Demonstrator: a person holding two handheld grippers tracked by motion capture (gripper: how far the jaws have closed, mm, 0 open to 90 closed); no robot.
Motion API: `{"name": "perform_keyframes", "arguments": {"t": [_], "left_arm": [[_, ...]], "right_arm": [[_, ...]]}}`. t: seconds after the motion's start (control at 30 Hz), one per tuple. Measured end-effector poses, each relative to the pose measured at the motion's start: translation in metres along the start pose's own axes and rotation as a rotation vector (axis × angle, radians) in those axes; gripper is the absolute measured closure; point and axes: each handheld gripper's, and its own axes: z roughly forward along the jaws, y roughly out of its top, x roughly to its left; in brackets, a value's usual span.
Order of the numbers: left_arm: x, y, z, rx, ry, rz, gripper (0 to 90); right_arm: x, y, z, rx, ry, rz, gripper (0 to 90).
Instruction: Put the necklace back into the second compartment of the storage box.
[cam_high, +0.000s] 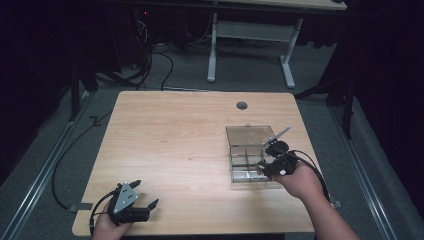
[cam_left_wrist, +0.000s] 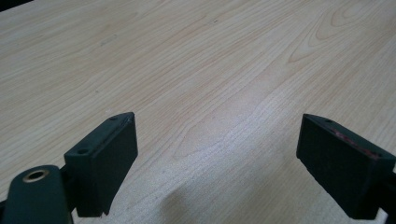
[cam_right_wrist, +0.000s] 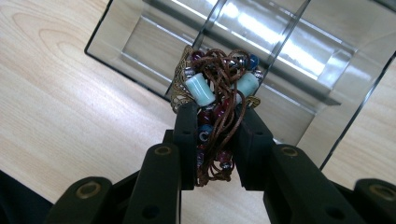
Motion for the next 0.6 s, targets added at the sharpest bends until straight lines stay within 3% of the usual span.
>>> {"name": "perform_keyframes", "arguments": {"t": [0.6], "left_arm": [[0.001,0.000,-0.001,-0.006,-0.006,-0.009,13.0]], "right_arm": [[-0.007,0.032,0.012,0.015,-0.014,0.000,73.6]]}}
